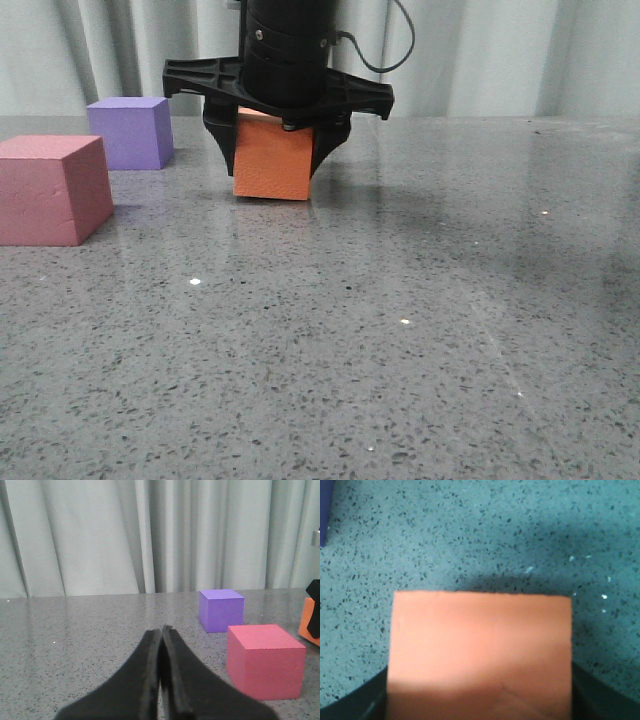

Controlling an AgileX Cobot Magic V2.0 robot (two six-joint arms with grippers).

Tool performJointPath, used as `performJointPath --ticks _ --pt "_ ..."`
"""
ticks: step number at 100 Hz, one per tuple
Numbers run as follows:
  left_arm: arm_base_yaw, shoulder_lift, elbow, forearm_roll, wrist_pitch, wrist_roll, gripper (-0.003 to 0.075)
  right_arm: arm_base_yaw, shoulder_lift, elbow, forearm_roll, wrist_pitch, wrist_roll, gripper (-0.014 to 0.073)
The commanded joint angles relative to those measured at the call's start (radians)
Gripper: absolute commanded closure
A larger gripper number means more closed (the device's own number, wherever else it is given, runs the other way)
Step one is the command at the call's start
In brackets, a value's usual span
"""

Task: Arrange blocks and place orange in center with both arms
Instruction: 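Carry the orange cube with the right gripper toward the table center, then open the right gripper to release the orange cube and lift away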

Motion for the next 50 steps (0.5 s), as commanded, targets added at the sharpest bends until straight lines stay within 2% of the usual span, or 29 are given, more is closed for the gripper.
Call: performJointPath --ticks 1,9,33,50 --pt "0.001 -0.033 0.055 -0.001 -0.078 0.000 0.0739 -0.001 -0.046 -0.028 -0.024 -0.026 -0.004 0.0034" --pt "0.001 -0.033 0.055 -0.001 -0.078 0.000 0.0739 -0.001 -0.049 -0.033 -0.024 -0.021 -0.004 -0.0076" --pt "0.001 -0.033 0.055 -0.001 -0.078 0.000 0.0739 0.000 -0.062 -0.131 -0.024 0.046 -0.011 -0.0050" --pt "0.001 -0.033 0.055 -0.001 -0.078 0.000 0.0739 0.000 -0.113 -0.174 -0.044 0.075 -0.127 -0.0050"
